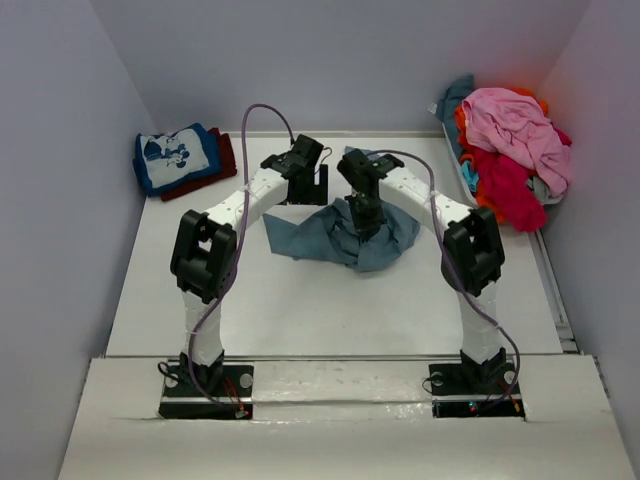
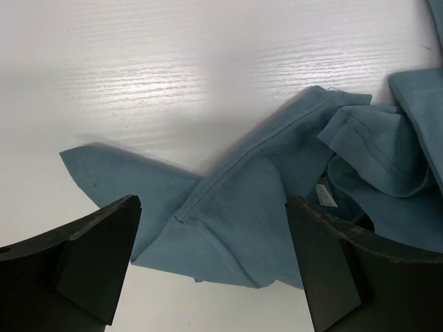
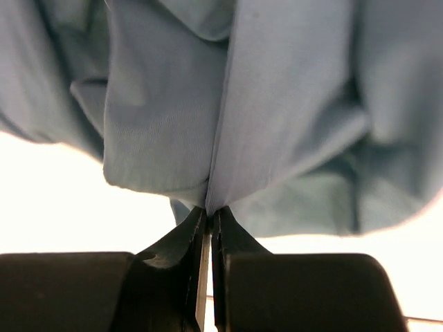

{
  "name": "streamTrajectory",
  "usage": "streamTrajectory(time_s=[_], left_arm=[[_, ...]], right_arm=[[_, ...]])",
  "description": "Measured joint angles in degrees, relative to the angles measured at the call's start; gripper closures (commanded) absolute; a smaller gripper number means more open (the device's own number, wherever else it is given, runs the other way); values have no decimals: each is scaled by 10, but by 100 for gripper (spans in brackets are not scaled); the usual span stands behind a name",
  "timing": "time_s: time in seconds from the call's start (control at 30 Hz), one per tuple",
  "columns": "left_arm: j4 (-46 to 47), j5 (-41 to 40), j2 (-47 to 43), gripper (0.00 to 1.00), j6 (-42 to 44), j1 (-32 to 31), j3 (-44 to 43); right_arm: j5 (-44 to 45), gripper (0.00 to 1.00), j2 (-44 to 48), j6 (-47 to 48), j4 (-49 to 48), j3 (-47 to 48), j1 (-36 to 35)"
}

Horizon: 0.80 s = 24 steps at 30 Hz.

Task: Fold and stack the t-shirts
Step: Flatten out the tshirt

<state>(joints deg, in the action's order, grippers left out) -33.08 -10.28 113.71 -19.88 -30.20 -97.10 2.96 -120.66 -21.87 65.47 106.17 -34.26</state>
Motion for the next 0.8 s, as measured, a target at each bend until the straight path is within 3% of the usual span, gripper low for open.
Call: streamTrajectory(time_s=[0.37, 0.53, 0.8], left_arm=[[5, 8, 0, 2, 1, 0, 6], [7, 13, 0, 2, 1, 0, 25], [7, 13, -1, 2, 2, 1, 27]], right_arm=[[105, 93, 159, -27, 44, 151, -3], [139, 93, 223, -35, 38, 177, -7], [158, 93, 223, -21, 32, 212, -11]])
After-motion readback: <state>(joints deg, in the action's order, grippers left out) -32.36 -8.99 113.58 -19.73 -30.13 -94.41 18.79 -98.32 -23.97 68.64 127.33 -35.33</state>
